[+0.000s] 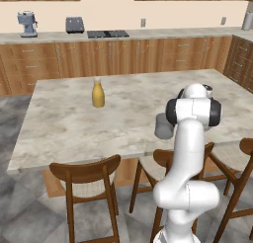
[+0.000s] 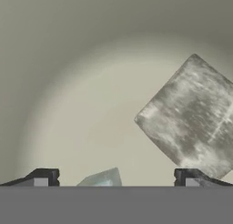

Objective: There are two ice cubes in the ice bowl. Place both ice cubes in the glass cup.

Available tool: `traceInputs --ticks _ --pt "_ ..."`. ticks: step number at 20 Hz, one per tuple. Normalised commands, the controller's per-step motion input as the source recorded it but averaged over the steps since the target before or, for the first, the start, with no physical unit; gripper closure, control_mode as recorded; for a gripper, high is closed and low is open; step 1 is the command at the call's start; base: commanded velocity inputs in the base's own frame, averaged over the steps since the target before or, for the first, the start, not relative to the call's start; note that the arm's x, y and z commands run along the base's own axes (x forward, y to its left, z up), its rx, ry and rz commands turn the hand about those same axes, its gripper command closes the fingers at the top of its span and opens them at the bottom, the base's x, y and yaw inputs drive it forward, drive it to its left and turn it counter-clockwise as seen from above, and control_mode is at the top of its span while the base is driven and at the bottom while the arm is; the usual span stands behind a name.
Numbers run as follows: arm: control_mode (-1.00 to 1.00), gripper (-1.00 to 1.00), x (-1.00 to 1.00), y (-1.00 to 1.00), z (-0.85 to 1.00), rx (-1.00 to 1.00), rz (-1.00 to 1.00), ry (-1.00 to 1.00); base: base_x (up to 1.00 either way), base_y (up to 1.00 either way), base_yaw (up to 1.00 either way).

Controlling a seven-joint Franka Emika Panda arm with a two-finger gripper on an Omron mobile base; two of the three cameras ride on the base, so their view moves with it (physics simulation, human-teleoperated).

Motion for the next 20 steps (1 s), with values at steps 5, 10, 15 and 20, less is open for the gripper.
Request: traceInputs --ticks 5,10,15,20 --pt "-1.00 1.00 0.03 0.38 -0.47 0.02 -0.07 0.00 0.00 0.00 0.00" --pt "-1.00 1.00 0.15 0.12 -0.06 -0.03 -0.08 -0.01 0.00 0.00 0.00" --pt "-1.00 1.00 -0.05 0.24 -0.29 -0.06 -0.02 0.00 0.00 0.00 0.00" --pt "-1.00 1.00 -0.25 0.04 0.52 0.04 0.00 -0.12 0.00 0.00 0.00"
